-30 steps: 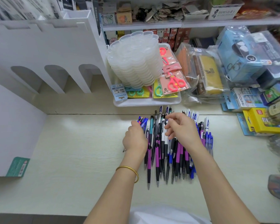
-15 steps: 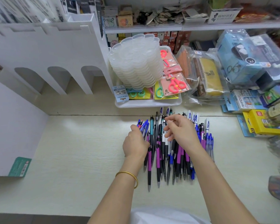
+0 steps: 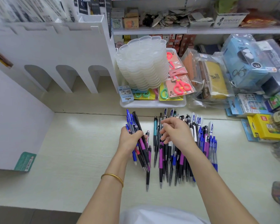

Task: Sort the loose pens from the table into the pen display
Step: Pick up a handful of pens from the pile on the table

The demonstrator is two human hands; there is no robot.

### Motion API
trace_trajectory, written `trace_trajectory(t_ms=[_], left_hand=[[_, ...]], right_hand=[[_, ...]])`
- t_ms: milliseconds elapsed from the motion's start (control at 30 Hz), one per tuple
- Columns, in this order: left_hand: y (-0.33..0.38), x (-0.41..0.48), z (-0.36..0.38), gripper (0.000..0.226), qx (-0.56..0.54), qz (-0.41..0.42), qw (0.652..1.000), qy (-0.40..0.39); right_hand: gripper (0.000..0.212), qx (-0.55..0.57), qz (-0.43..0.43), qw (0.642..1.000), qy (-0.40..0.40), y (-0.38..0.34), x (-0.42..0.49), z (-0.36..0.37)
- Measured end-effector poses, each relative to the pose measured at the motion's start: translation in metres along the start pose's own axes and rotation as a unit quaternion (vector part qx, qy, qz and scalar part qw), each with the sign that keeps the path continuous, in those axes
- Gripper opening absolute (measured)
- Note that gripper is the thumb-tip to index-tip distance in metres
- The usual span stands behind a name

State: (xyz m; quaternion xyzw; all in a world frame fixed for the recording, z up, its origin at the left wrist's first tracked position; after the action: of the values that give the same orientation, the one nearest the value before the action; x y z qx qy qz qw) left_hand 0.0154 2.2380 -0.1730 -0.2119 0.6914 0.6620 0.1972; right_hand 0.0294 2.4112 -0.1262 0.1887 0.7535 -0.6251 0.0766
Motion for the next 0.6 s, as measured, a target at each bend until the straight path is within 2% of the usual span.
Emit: trace_trajectory(t_ms=[167,300,367,433,467,533,567,600], left_hand=[[0.034,-0.013,0.001,0.027,-0.052,0.046,0.998,-0.004],[0.081,-0.024,0.002,0.032,-0.07,0.15,0.986,0.018],[0.106,-0.034,0.006,0.037,-0.067,0.216,0.974,0.03],[0.126,-0.045,0.012,0.042,-0.049,0.277,0.959,0.042],[0.131,-0.051,0.016,0.043,-0.037,0.3,0.952,0.045],[0.135,-0.061,0.025,0.045,-0.027,0.336,0.941,0.03],[0.135,-0.066,0.029,0.047,-0.029,0.348,0.937,0.018],[0.134,-0.069,0.032,0.049,-0.031,0.355,0.934,0.005]], right_hand=[[0.02,0.051,0.023,0.998,-0.004,0.003,-0.003,-0.001],[0.025,0.118,0.06,0.991,-0.007,0.009,-0.008,0.002],[0.033,0.183,0.106,0.977,-0.039,0.013,-0.015,0.018],[0.043,0.291,0.166,0.939,-0.072,0.011,-0.026,0.038],[0.046,0.37,0.198,0.904,-0.079,0.007,-0.031,0.047],[0.054,0.528,0.235,0.811,-0.088,-0.003,-0.036,0.061],[0.056,0.58,0.235,0.775,-0.087,-0.007,-0.035,0.064],[0.056,0.606,0.23,0.758,-0.079,-0.01,-0.034,0.064]])
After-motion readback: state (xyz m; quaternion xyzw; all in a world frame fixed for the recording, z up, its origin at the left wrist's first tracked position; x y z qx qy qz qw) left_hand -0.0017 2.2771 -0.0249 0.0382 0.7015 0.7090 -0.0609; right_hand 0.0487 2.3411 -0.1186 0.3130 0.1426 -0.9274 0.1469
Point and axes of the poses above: each hand's wrist, its own x-axis towards the middle knuckle, its own z-axis out of the palm, y = z × x, the point moved 7 cm from there along x, towards the middle knuckle, and after that the axes turned 4 degrees about x, right-handed, at the moved point
